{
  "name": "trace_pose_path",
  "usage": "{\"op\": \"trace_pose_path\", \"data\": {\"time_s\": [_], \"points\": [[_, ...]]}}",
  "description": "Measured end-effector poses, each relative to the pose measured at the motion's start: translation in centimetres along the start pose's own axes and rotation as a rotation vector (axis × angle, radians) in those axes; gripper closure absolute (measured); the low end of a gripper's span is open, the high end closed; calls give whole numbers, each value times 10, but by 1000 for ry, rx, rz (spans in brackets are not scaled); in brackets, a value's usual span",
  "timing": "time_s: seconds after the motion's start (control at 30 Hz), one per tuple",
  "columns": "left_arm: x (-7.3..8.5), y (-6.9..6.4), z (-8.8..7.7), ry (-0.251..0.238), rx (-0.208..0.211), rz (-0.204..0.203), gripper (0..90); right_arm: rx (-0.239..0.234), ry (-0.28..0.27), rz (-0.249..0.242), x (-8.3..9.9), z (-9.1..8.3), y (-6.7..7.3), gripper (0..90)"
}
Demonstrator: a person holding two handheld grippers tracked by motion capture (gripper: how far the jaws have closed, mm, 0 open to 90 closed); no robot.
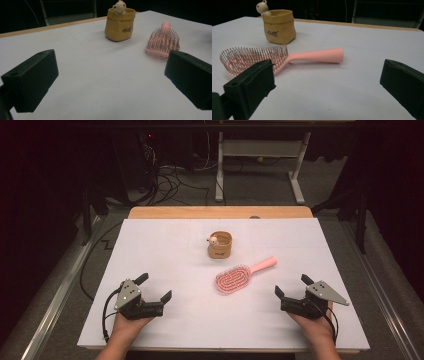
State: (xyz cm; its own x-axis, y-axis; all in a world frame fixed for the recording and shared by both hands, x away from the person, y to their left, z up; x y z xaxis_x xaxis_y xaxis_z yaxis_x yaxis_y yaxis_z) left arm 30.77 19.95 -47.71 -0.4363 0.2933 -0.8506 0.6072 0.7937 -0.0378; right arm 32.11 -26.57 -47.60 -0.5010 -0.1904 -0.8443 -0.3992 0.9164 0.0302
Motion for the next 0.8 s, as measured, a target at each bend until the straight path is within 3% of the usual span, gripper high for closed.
{"op": "trace_pose_path", "data": {"time_s": [0.47, 0.8], "points": [[0, 0, 2, 7, -14, 9, 0, 7, -9, -11, 0, -3, 0, 13], [0, 0, 2, 16, -19, 16, 0, 7, -22, -18, -1, -5, 1, 75]]}}
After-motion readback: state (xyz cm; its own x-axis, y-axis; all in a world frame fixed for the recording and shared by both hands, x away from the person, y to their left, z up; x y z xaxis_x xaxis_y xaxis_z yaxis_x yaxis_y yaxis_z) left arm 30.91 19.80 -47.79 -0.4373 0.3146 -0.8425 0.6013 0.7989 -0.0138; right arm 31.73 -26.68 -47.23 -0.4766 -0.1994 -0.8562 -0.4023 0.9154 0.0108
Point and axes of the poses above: each handheld gripper's, and its own axes: z roughly forward along the jaws, x roughly out of its underside, y roughly to its left, the point moved 3 cm from there along z, roughly forward along the jaws, and after that the axes turned 14 degrees about y, right-handed, at the moved point
